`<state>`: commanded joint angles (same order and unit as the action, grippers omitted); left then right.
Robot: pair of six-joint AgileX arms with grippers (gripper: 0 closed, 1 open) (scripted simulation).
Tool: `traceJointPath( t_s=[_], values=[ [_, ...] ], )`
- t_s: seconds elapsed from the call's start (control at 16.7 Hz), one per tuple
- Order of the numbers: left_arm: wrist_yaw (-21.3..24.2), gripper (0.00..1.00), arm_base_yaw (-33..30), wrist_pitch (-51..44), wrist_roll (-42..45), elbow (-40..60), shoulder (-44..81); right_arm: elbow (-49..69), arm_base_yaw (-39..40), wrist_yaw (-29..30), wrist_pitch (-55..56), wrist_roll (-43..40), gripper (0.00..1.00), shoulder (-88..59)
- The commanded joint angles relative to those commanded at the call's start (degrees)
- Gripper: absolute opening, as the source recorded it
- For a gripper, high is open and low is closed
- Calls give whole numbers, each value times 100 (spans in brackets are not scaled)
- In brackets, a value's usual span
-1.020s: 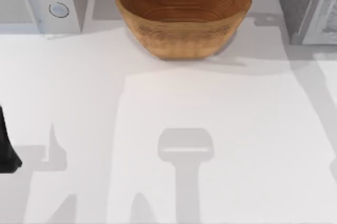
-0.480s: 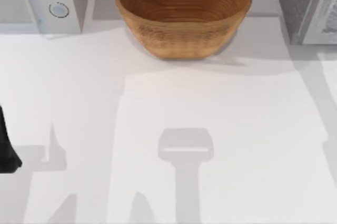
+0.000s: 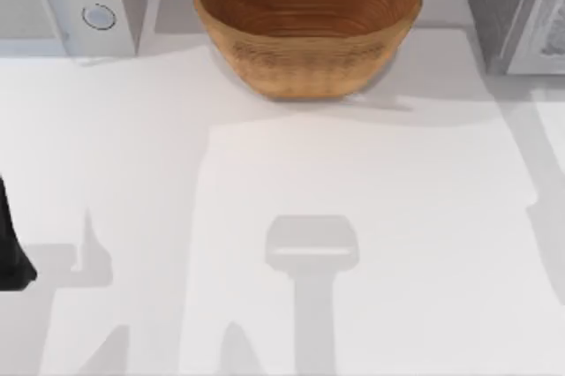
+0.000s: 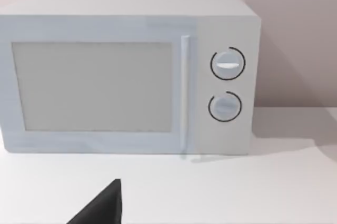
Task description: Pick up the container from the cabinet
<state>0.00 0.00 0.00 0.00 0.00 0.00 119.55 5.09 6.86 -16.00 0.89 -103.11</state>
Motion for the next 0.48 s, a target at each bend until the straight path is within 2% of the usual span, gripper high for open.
traceJointPath(
  t_s=[0.42, 0.48],
  values=[
    [0, 100, 0, 0, 0, 0, 0, 434, -37, -32, -73, -1, 100, -361],
    [0, 100, 0, 0, 0, 0, 0, 434, -37, -32, -73, -1, 92, -361]
  ],
)
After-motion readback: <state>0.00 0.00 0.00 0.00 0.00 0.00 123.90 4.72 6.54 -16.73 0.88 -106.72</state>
